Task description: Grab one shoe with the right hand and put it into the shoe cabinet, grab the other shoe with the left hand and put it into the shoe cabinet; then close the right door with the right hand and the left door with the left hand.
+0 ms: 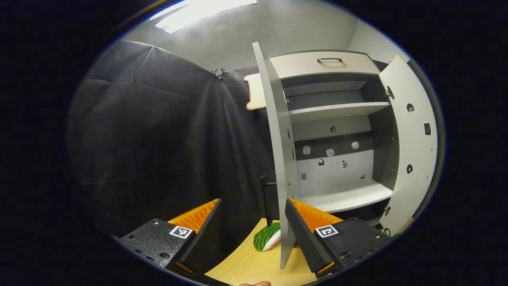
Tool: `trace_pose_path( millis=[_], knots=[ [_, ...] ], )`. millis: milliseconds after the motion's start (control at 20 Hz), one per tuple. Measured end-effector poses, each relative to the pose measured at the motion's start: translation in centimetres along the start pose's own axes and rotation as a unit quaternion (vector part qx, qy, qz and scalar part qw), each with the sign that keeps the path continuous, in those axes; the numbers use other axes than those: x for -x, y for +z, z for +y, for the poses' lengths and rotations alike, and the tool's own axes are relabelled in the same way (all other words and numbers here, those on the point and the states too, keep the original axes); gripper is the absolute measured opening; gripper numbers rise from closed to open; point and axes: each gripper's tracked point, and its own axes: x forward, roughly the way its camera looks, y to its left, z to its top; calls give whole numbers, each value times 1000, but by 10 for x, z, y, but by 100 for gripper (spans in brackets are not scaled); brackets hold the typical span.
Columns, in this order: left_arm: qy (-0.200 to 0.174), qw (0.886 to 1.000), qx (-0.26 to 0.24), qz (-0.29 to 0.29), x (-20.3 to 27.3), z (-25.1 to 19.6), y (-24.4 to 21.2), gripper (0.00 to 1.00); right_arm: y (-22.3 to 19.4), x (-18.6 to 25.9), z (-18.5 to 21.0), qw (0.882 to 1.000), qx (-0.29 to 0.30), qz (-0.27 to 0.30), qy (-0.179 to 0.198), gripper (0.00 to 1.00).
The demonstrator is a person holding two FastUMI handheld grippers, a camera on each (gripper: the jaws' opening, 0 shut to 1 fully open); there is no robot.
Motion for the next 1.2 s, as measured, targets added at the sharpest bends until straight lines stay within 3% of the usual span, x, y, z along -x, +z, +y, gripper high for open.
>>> trace_pose_path(
  millis=[50,150,250,450,700,850,1100,1150,1200],
  knots=[
    [1,1000,3,-3,-2,0,2,96,4,-1,4,1000,12,-16,6,33],
    [-1,1000,10,-5,-7,-2,3,96,6,4,6,999,49,-16,-8,5],
    [-3,1000,14,-11,-10,-5,5,97,7,7,7,998,53,-22,-6,5],
    [-4,1000,13,-23,-10,-9,8,97,21,28,8,998,-19,-33,41,5],
    [-9,999,15,-27,-9,-15,8,96,69,80,-6,993,-51,-95,58,5],
    [-10,999,17,-28,-7,-15,7,96,119,122,-12,983,-69,-155,69,1],
    [-12,999,22,-26,-4,-12,3,96,225,191,-21,961,-68,-257,75,5],
    [-10,999,22,-26,-3,-10,2,96,247,201,-24,956,-67,-277,76,0],
    [-7,999,23,-25,-2,-7,1,96,268,212,-25,950,-65,-295,77,4]
  ],
)
